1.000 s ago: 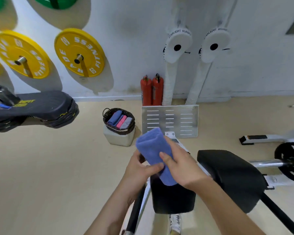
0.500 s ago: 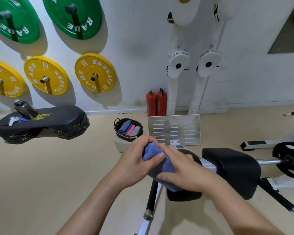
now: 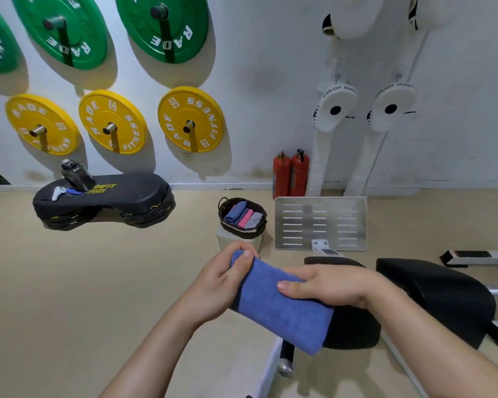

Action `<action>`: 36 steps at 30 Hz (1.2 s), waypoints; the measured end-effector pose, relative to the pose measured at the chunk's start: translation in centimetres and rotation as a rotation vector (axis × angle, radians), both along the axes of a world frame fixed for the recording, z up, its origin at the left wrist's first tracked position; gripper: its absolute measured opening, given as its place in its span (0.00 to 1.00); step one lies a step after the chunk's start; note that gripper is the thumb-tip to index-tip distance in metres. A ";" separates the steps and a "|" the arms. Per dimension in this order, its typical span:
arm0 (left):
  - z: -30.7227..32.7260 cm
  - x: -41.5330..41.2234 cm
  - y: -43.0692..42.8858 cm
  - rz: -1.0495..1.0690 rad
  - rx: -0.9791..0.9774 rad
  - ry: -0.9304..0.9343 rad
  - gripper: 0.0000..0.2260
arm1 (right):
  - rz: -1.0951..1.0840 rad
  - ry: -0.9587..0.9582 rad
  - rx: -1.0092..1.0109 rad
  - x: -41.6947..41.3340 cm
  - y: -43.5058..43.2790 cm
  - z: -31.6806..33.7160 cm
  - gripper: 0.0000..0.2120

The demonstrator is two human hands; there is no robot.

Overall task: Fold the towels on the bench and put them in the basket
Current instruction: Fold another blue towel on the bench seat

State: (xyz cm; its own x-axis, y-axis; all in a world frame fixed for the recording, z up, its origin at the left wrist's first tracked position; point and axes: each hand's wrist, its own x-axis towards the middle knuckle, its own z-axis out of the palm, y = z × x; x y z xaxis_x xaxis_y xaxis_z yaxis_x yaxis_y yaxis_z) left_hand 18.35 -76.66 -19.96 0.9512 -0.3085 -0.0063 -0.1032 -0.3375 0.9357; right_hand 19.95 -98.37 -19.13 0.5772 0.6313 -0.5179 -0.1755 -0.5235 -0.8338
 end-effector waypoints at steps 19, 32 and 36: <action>0.3 24.2 24.2 -0.138 0.002 0.148 0.18 | -0.369 -0.386 -0.026 19.3 24.8 -1.9 0.12; -8.6 47.2 19.4 -0.133 0.218 -0.045 0.12 | -0.807 -0.112 0.106 39.2 23.8 -11.4 0.13; -15.0 55.5 17.8 -0.043 0.234 0.037 0.12 | -1.054 -0.048 0.010 47.2 21.2 -17.6 0.10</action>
